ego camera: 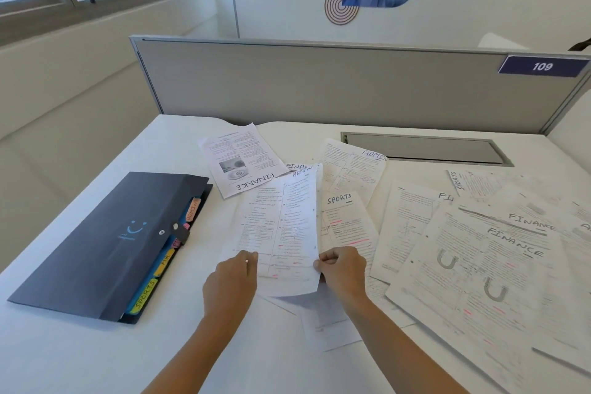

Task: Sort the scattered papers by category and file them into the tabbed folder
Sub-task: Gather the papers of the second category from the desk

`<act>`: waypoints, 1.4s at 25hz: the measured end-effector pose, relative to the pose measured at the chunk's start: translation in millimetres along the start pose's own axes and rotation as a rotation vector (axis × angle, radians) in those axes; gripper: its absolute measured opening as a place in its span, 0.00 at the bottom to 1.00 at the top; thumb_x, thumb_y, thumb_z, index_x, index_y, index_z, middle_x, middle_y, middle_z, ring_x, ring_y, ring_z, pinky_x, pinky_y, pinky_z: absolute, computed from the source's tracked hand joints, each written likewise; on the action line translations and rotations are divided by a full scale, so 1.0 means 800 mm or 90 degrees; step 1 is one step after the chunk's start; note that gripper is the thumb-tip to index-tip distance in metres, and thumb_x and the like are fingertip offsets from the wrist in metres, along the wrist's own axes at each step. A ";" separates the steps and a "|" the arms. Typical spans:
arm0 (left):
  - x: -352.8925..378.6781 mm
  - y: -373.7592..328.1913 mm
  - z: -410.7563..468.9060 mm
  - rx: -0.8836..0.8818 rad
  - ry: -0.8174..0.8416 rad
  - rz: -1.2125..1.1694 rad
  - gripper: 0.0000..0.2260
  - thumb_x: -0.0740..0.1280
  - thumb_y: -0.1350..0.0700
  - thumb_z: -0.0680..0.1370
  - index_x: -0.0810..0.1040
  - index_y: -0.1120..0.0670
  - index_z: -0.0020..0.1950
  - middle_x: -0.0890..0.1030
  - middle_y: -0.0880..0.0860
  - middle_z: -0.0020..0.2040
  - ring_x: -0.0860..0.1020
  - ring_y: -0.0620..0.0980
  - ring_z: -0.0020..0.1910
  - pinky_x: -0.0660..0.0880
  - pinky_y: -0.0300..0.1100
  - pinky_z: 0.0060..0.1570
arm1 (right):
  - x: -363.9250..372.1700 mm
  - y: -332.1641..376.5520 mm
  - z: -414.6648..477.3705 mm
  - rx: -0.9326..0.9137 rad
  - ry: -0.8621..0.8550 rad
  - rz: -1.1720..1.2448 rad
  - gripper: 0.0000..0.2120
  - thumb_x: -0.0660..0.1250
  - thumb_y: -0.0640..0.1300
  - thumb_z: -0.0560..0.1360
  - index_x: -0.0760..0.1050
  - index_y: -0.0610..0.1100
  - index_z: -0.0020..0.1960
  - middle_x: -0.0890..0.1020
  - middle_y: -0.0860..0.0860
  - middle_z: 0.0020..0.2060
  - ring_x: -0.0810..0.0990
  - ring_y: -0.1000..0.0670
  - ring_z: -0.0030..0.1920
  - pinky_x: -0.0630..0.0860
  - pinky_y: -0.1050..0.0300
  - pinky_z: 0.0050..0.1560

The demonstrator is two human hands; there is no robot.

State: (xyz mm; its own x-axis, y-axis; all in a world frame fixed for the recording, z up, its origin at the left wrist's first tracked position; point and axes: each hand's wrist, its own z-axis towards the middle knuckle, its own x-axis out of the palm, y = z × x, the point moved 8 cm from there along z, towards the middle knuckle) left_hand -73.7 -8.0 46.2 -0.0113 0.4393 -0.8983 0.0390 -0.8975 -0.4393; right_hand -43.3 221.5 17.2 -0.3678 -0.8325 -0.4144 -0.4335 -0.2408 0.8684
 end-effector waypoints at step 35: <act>0.086 -0.042 0.010 -0.119 0.314 -0.602 0.08 0.70 0.61 0.75 0.80 0.57 0.54 0.84 0.55 0.48 0.83 0.58 0.47 0.78 0.55 0.53 | -0.304 -0.166 -0.036 0.288 -0.496 -0.146 0.38 0.75 0.38 0.67 0.58 0.32 0.70 0.65 0.31 0.65 0.65 0.32 0.64 0.64 0.41 0.65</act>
State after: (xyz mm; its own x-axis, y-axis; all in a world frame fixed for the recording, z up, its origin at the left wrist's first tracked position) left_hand -83.8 52.3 -1.2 0.2844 0.9557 -0.0762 0.3778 -0.1847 -0.9073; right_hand 127.6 441.2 10.4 -0.6115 -0.1797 -0.7705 -0.7828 -0.0042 0.6223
